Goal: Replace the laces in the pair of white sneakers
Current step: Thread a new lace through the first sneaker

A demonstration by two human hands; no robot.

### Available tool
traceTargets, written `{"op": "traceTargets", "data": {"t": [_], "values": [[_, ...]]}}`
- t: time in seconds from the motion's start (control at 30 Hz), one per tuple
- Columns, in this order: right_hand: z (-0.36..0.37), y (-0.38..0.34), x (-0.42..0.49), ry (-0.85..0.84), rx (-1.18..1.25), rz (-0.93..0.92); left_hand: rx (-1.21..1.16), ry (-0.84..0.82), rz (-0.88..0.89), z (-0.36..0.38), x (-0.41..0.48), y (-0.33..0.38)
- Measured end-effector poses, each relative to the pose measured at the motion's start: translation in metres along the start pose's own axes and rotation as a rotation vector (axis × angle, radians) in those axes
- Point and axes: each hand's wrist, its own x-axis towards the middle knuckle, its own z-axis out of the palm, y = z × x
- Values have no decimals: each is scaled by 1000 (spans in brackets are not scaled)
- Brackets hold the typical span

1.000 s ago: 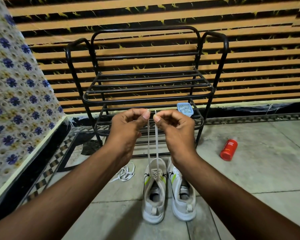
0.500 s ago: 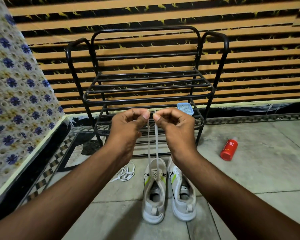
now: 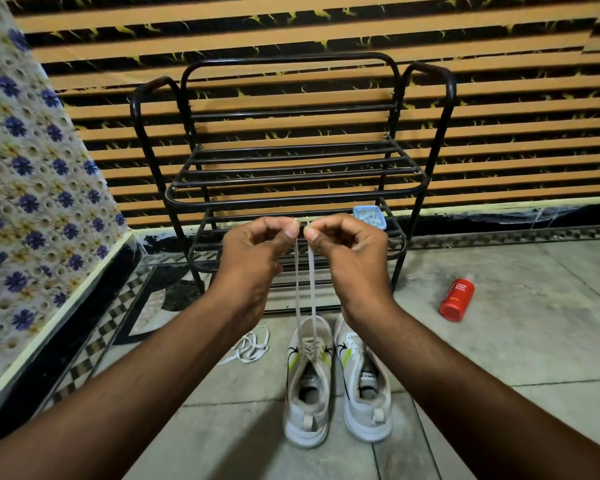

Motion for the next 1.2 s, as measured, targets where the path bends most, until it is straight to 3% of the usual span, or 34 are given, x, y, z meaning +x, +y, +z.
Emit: {"op": "traceTargets", "data": {"t": [1.07,1.2], "values": [[-11,22,3,-34,-89,-31,-12,-29,-6,-12,4,-16],[-19,46,-1,-79,-107,47,186,-41,-21,-24,10,-47]]}}
